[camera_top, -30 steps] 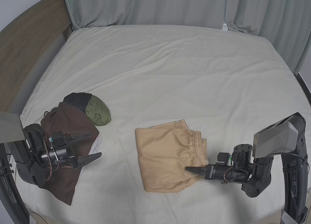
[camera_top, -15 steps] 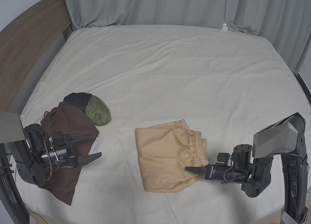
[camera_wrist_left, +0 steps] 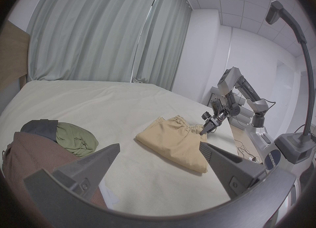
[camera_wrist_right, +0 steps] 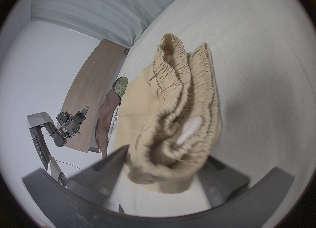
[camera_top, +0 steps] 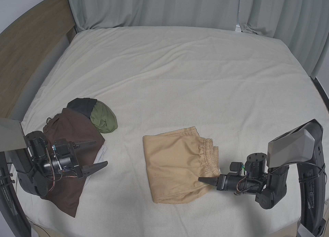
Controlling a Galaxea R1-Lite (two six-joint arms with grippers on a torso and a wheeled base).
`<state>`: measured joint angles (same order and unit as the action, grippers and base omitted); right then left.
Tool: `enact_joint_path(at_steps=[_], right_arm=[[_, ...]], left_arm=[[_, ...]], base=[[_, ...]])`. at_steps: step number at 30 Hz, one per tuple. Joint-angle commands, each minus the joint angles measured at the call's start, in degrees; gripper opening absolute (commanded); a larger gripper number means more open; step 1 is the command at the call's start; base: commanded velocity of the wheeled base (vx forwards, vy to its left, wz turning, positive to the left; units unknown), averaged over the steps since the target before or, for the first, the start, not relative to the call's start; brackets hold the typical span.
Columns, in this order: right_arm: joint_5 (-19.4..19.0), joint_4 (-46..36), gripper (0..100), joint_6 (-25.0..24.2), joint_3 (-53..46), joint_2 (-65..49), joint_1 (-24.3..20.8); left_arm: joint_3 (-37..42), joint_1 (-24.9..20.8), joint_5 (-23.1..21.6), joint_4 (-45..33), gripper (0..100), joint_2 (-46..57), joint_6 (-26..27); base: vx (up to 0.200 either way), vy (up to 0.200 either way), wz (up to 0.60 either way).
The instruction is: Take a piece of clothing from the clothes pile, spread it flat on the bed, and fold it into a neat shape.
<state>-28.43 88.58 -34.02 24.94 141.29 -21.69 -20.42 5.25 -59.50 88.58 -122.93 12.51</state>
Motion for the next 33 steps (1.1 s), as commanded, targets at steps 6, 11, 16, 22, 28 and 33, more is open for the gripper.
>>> enact_joint_path(at_steps=[6,11,16,22,28,33], right_arm=[[-0.05,0.1,0,0.01,0.02,0.04,-0.02],[-0.05,0.1,0,0.01,-0.07,0.13,-0.02],[-0.05,0.1,0,0.01,0.02,-0.14,-0.11],[0.04,0.02,0,0.01,-0.68,-5.15,-1.78],[-0.05,0.02,0,-0.08,-1.04,-8.84,-2.92],[-0.05,0.1,0,-0.17,-1.04,-10.86,-3.89]], left_arm=[[-0.06,0.02,0.0,0.02,100,-0.03,-0.03],[-0.15,0.11,0.26,0.02,100,-0.12,-0.03],[-0.06,0.11,0.35,0.02,100,-0.2,-0.03],[-0.06,0.11,0.26,0.02,100,-0.12,-0.03],[-0.06,0.11,0.26,0.02,100,0.15,-0.03],[0.03,0.02,0.26,0.02,100,0.15,-0.03]], base=[[0.0,0.0,0.0],[0.0,0.0,0.0],[0.0,0.0,0.0],[0.0,0.0,0.0],[0.0,0.0,0.0],[0.0,0.0,0.0]])
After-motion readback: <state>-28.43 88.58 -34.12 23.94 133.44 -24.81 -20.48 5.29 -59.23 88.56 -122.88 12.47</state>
